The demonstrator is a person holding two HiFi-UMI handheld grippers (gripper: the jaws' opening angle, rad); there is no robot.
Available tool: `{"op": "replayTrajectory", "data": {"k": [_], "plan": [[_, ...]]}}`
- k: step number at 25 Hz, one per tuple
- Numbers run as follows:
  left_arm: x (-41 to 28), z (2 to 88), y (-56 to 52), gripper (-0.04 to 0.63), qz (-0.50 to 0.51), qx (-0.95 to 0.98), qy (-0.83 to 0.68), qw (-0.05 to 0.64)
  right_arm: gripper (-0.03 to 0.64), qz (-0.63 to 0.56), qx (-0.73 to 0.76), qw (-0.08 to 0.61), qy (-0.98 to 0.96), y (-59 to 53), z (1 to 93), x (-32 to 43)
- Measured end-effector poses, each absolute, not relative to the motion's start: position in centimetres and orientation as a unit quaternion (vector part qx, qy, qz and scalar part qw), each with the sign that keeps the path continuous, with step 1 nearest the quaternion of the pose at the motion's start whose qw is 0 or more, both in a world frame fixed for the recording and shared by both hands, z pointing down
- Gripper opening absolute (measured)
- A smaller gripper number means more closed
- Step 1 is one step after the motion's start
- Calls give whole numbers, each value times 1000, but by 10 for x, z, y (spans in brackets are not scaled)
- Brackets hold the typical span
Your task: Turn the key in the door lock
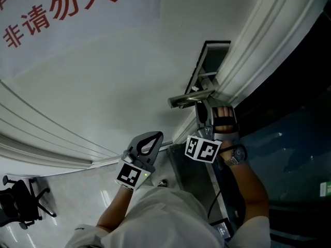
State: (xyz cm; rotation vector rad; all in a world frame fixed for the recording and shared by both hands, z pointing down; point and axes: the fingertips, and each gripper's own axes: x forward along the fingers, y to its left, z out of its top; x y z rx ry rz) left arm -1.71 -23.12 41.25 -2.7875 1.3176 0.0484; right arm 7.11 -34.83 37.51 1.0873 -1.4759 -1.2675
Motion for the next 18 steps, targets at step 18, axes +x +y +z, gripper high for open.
{"op": "replayTrajectory", "data": {"k": [18], "plan": [[-13, 407, -226, 3, 23, -902, 429, 31, 83, -341, 501, 346, -716, -350, 370, 73]]}}
